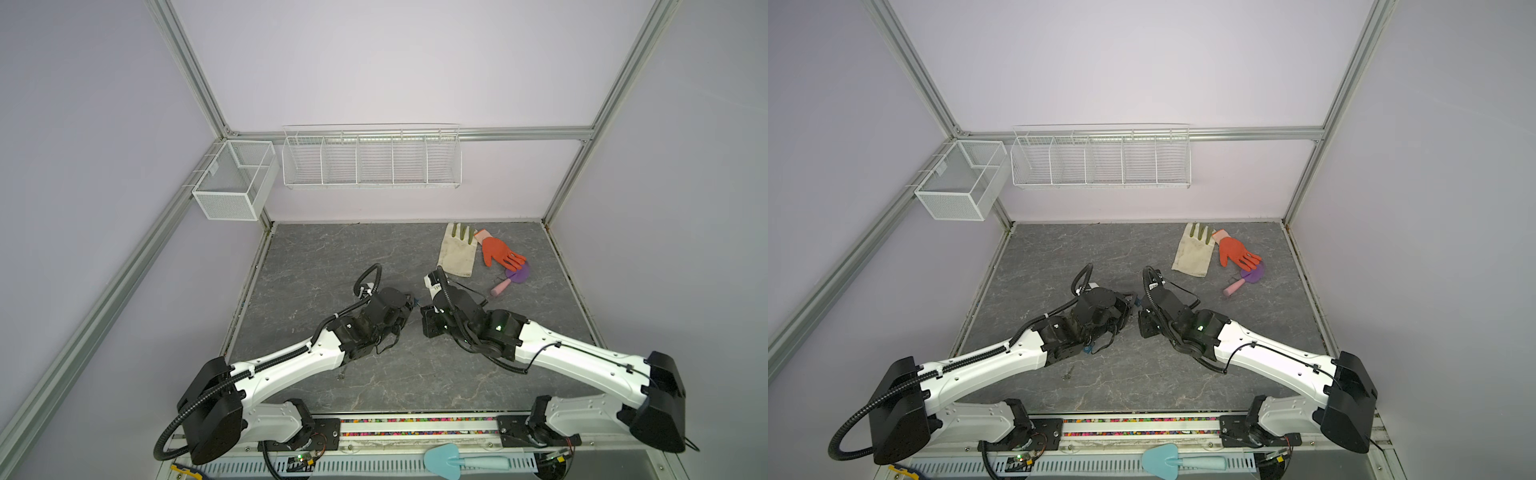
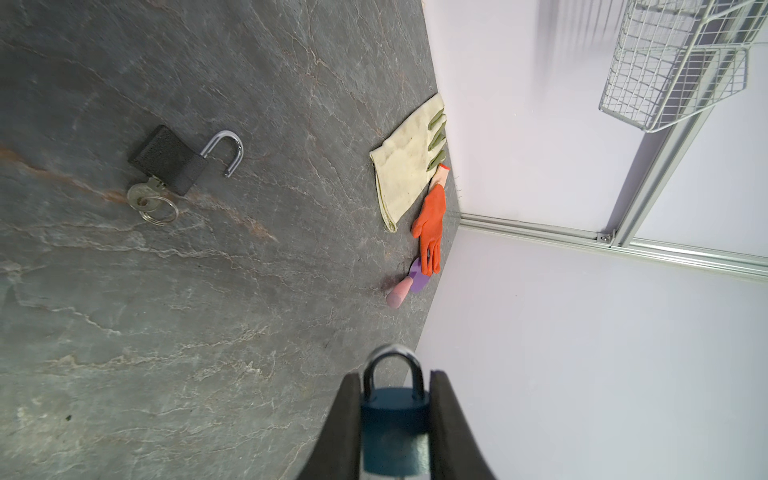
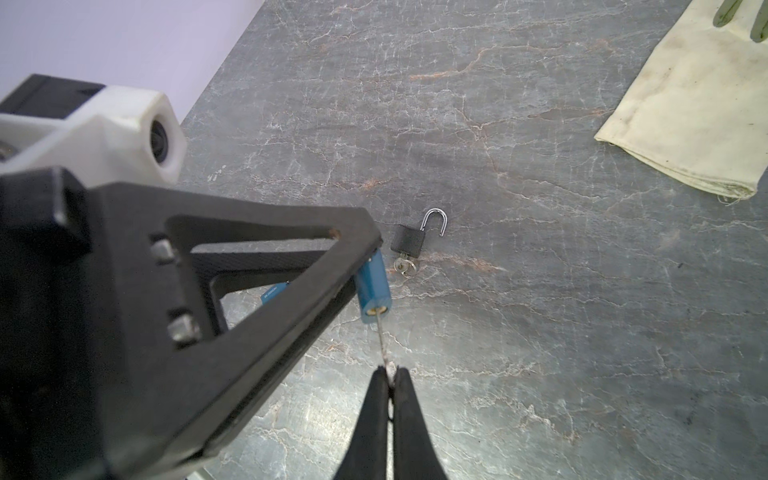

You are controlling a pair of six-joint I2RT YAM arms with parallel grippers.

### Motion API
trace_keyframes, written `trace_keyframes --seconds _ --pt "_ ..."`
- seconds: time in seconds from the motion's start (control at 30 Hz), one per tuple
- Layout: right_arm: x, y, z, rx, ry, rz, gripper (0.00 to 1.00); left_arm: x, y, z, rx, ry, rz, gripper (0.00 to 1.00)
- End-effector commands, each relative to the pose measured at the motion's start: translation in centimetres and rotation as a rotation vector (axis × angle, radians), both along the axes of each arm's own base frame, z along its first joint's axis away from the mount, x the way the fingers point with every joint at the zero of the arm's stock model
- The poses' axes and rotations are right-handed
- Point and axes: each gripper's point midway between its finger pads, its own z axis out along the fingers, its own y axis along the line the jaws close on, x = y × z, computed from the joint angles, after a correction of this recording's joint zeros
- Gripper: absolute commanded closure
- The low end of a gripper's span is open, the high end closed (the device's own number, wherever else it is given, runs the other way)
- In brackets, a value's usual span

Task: Unlock with the key

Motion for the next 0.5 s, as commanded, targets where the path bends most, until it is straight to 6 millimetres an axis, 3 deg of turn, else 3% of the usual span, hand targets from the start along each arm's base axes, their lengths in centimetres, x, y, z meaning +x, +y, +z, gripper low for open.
trace_keyframes --seconds 0.0,0.23,0.47 --pt "-0.3 1.6 2.8 0.119 -0.013 0.038 0.93 -0.6 -1.2 2.4 -0.05 -0.04 -0.058 0.97" --pt "0.2 0.7 2.9 0.041 -0.032 0.006 0.93 -0.9 -1.1 3.3 -0.005 -0.08 -0.09 0.98" --pt "0.2 2.2 3.6 0.093 -0.029 0.036 0.93 -1.5 -2.4 4.5 -0.025 -0.105 -0.136 0.98"
